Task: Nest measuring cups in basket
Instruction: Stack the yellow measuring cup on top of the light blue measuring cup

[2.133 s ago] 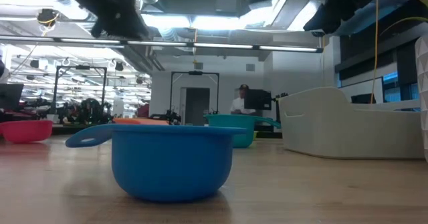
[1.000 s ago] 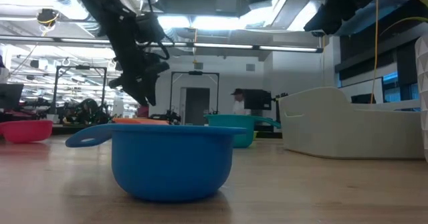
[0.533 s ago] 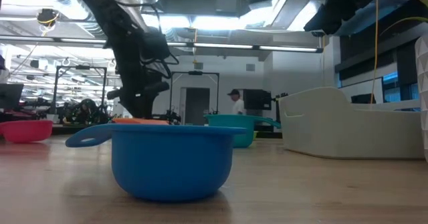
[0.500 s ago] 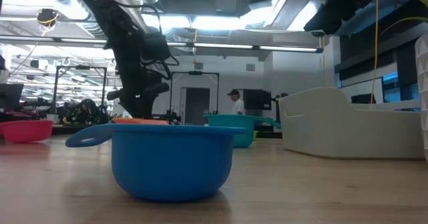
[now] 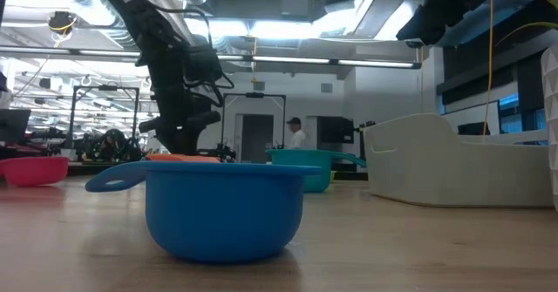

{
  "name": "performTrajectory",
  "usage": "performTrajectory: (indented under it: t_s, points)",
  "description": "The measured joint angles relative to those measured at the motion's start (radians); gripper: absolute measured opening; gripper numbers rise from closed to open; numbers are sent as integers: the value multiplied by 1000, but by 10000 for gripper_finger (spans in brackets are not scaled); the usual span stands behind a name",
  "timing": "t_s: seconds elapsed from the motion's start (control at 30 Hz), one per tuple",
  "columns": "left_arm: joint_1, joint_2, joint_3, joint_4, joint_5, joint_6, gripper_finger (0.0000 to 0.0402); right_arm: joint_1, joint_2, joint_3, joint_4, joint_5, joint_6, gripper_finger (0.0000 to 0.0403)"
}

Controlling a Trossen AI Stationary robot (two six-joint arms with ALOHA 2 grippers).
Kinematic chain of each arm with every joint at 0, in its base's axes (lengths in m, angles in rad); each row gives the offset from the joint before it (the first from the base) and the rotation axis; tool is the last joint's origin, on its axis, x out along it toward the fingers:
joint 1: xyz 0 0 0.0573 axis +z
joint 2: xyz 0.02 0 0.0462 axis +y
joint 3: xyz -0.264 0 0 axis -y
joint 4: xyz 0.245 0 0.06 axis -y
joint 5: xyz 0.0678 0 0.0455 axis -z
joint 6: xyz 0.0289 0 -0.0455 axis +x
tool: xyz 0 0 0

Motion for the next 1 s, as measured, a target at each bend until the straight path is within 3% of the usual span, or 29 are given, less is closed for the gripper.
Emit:
performTrajectory:
  t_s: [0.37, 1.0]
  points:
    - [0, -1, 0, 2, -8, 1, 11, 0, 0, 0, 0, 1, 0, 65]
    - [-38, -92, 0, 15, 8, 14, 3, 0, 0, 0, 0, 2, -5, 65]
